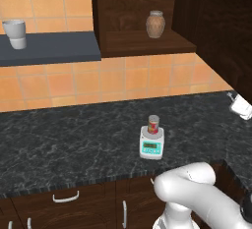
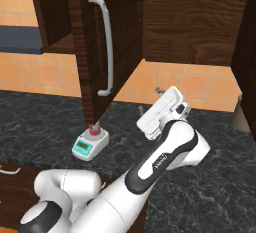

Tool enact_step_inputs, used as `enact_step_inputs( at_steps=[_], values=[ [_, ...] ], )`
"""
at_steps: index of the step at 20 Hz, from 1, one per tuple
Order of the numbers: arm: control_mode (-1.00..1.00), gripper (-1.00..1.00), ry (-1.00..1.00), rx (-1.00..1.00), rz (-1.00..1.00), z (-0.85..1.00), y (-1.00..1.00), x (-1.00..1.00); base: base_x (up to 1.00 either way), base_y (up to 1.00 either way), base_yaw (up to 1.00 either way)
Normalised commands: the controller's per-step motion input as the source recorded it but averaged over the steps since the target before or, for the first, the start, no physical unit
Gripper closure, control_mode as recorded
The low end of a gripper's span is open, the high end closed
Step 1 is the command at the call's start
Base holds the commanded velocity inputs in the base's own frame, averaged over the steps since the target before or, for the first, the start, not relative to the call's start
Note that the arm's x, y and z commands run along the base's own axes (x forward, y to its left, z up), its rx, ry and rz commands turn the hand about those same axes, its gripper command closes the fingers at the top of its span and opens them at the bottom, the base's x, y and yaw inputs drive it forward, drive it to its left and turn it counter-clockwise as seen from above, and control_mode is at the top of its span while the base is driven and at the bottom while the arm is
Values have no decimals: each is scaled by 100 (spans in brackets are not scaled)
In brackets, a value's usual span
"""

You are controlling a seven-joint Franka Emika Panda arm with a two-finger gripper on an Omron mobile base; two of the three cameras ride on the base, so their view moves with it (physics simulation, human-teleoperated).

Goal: Pick the canned food and place it on the digital scale for weighing, and close the cabinet.

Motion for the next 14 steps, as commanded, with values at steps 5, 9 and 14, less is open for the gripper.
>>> enact_step_inputs(
  at_steps=[5, 9, 14],
  values=[
    [-100, -100, -16, -6, 9, 100, 93, 1, 0, 0, 0],
    [-100, -100, -5, -3, 17, 100, 100, 0, 0, 0, 0],
    [-100, -100, -18, -7, 18, 100, 100, 0, 0, 0, 0]
  ],
)
